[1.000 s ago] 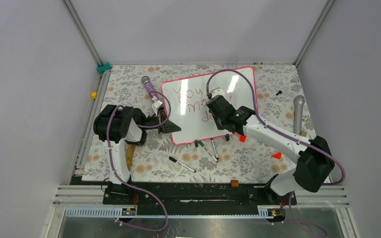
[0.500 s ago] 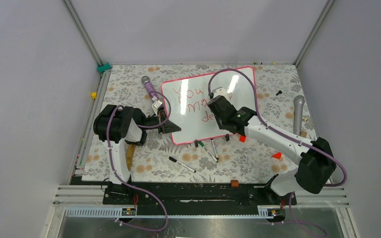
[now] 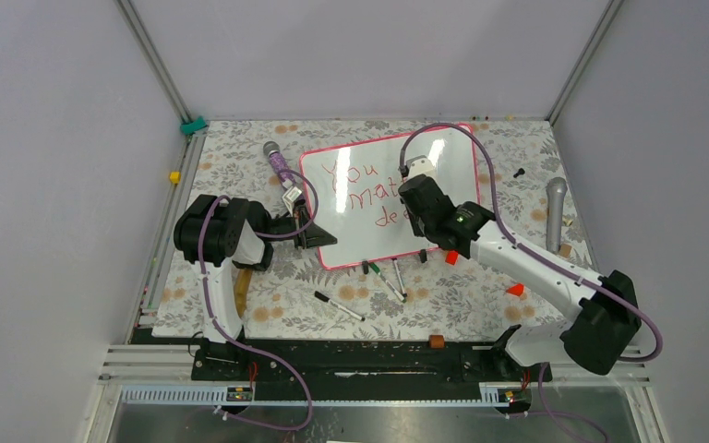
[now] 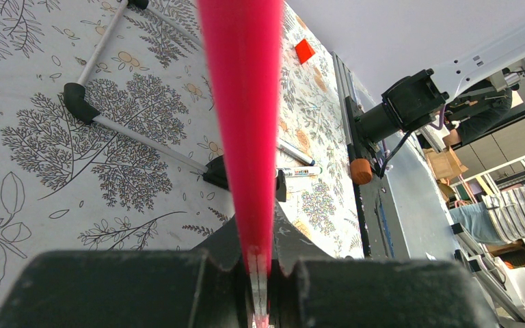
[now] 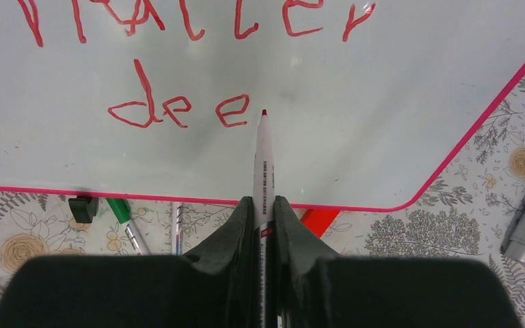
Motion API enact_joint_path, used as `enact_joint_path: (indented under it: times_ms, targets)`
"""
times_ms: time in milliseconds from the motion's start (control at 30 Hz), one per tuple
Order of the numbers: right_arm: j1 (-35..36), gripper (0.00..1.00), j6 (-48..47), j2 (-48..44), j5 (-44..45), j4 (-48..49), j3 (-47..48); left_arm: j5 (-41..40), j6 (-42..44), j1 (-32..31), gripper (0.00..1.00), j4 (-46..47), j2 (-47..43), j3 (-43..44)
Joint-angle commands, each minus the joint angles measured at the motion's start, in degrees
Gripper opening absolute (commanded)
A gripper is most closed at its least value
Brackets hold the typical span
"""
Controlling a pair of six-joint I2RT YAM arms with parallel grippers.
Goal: Write a sentence on the whiteboard
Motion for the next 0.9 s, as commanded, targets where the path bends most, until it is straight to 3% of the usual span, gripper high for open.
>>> enact_joint_path:
  times_ms: [0,467,867]
  targets:
    - [-0.4,0.0,-0.3,1.9,2.2,1.3,2.2,1.4,4.2,-1.4,0.0,-1.7,2.8,-0.5]
    - [-0.7,0.0,-0.6,4.6,5.3,1.9,3.5,1.4,4.2,-1.4,0.0,-1.6,2.9,-0.4]
    - [-0.9,0.0,0.0,5.5,2.6,0.5,3.1,1.4,4.2,-1.4,0.0,-1.7,2.9,-0.4]
